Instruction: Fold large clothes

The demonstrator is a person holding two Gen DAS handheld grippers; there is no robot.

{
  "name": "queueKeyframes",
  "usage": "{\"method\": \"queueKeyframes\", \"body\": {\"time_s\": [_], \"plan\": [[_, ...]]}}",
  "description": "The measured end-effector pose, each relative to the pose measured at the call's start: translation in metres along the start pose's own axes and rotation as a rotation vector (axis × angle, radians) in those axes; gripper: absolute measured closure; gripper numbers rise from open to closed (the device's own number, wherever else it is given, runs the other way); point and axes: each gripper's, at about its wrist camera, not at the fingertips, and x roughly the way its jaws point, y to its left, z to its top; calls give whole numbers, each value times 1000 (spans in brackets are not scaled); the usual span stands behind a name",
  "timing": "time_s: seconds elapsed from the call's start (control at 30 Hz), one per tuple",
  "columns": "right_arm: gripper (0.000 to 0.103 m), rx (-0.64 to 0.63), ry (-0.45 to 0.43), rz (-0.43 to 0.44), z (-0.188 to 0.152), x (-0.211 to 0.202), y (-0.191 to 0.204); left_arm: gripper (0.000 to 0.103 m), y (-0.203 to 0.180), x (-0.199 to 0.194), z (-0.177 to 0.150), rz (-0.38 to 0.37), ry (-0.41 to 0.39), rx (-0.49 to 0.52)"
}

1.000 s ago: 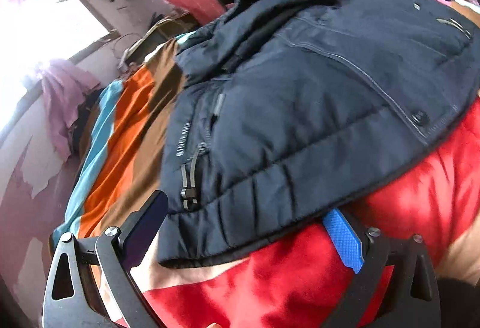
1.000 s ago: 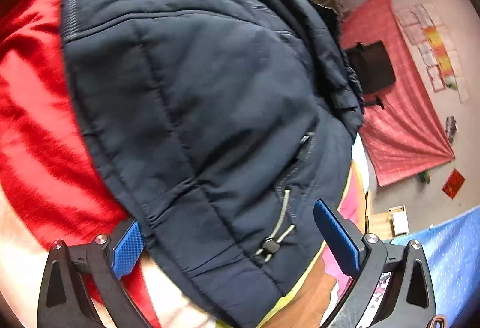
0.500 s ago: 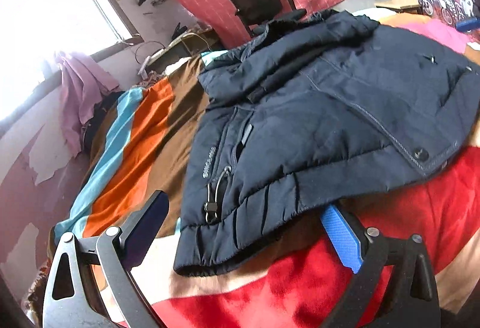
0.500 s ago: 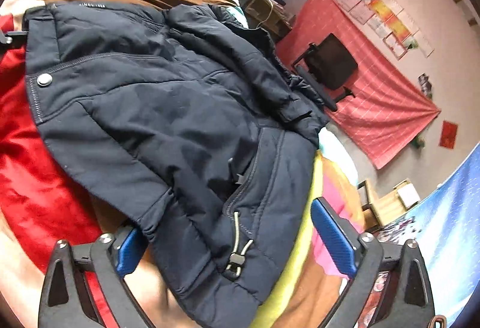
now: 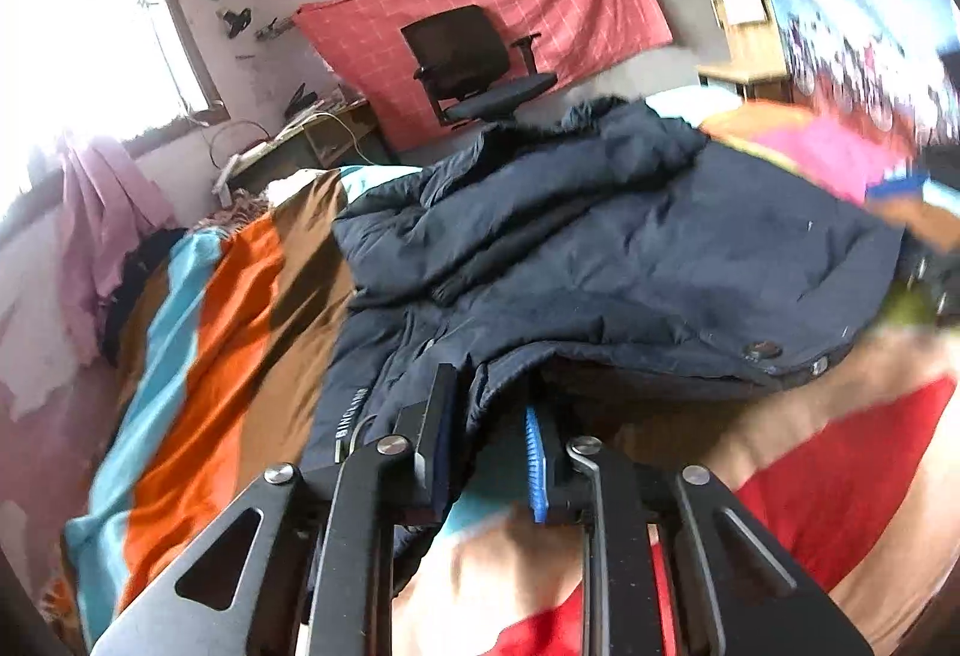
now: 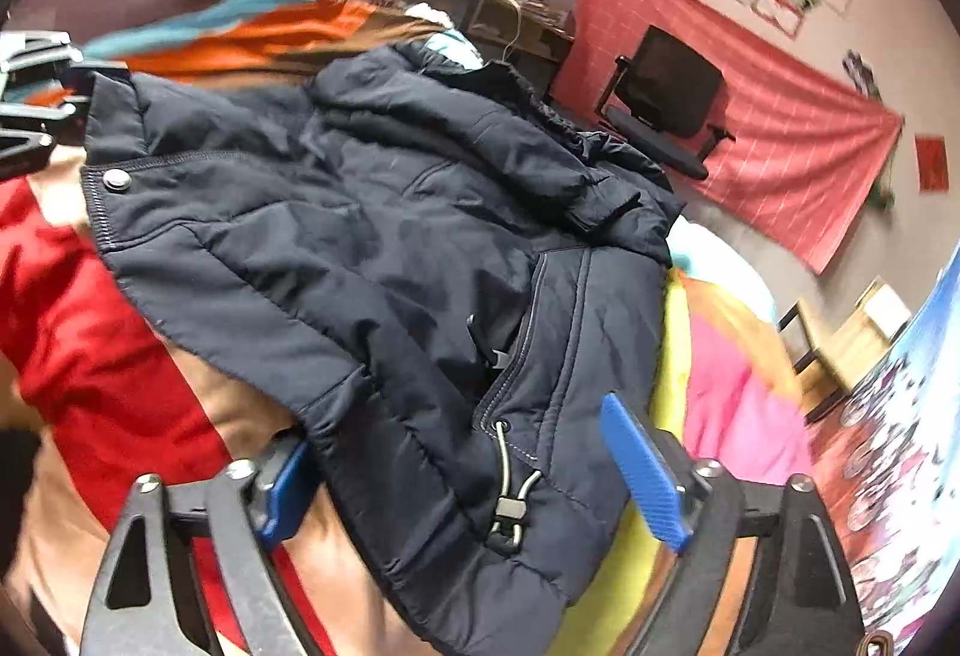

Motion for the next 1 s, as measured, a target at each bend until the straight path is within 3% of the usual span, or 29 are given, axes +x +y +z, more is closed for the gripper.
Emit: {"method": "queueKeyframes", "body": {"time_s": [0.03,0.13,0.23,0.5,0.7,1.0], "plan": [[33,14,-5,15,0,-2,-1,87,3,0,6,-9,-2,-15],[65,23,-25,43,1,-6,1,90,8,0,20,-27,-11,-47],[83,12,-67,58,3,-12,7,91,14,0,32,-39,-16,-74],[91,130,-162,46,14,-19,-12,93,28,6,52,-43,-38,-97],[92,170,-243,-10,30,-23,-21,95,44,13,70,-34,-70,-96],[93,226,-360,-135,98,-17,-48,98,79,40,120,-23,-181,-52]]}}
